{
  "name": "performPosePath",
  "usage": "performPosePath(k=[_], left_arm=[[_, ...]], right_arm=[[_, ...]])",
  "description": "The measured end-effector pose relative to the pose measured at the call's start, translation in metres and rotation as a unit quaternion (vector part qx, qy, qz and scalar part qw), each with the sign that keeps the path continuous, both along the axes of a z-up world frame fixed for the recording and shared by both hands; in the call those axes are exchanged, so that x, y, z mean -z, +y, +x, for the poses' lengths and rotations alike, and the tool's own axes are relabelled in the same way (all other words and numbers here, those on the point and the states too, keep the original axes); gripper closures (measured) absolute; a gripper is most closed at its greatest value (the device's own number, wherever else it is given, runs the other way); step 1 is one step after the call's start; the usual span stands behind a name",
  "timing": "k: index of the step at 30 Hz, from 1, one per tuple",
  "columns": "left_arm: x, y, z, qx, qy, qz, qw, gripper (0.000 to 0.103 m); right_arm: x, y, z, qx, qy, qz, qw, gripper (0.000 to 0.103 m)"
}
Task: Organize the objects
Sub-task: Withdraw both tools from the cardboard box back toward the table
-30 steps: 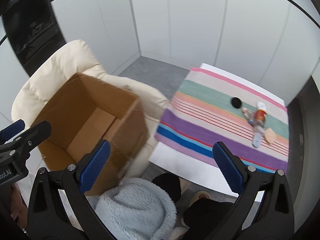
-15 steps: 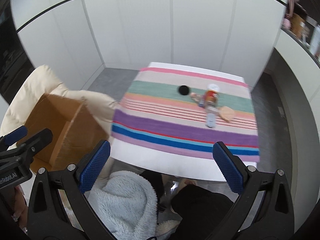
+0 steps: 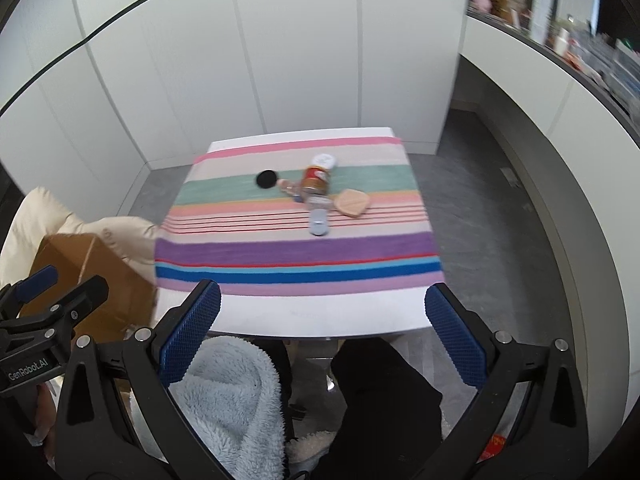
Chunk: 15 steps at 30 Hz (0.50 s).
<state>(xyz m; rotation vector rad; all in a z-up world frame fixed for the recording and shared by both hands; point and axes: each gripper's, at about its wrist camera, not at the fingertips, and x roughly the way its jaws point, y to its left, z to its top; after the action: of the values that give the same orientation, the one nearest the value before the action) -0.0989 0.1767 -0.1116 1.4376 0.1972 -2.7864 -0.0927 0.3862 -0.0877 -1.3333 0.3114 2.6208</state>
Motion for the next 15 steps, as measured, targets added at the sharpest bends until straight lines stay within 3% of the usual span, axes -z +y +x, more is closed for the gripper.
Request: performPosePath(k=[7, 15], left_arm=[[0.014, 0.017, -0.012, 0.01, -0.024, -0.005, 0.9997, 0.0], [0.045, 0.011, -0.048, 0.005, -0.044, 0.01, 0.999, 0.0]], right_arm=[[0.012, 0.029, 0.007, 0.021, 0.0, -0.005, 1.0, 0.0], [0.042, 0.048, -0.018, 0.025, -0.013, -0.006, 1.0, 0.0]])
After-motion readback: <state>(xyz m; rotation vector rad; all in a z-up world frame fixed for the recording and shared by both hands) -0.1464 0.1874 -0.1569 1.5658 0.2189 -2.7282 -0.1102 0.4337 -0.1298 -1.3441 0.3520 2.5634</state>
